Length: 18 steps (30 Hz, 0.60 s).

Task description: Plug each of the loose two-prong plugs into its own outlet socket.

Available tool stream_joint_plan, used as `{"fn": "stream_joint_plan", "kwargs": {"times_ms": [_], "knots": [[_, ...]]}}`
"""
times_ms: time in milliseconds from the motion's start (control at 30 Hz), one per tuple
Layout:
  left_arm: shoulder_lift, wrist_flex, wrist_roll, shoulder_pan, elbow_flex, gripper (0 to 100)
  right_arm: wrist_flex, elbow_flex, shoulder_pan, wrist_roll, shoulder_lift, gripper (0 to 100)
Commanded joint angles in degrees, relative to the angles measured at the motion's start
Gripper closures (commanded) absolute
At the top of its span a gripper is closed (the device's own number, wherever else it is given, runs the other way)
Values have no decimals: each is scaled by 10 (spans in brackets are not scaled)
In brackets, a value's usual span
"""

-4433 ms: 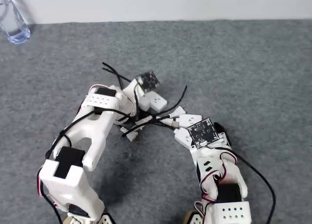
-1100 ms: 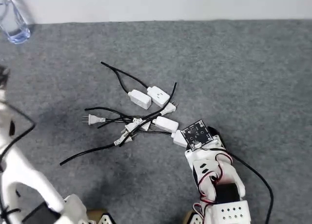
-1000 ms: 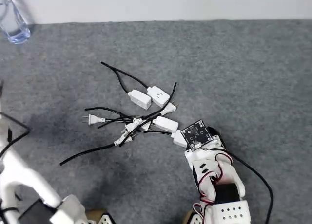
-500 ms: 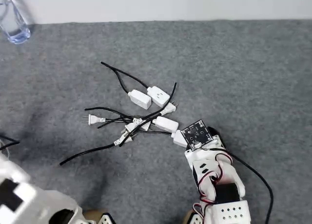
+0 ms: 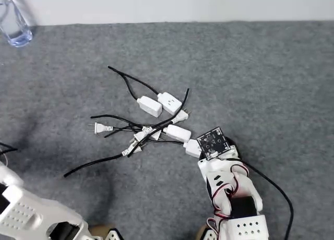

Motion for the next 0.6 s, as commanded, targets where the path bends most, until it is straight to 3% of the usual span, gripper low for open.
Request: {"fn": "stream_joint_plan", "kwargs": {"times_ms": [0,300,567], "knots": [[-25,-2,-3,-2,0,945,-17,9,-1,-6,-6,812],[-165,146,-23,34,2,945,-44,9,48,-5,-6,812],[-358,284,82,124,3,945,-44,9,49,-4,-6,812]]}}
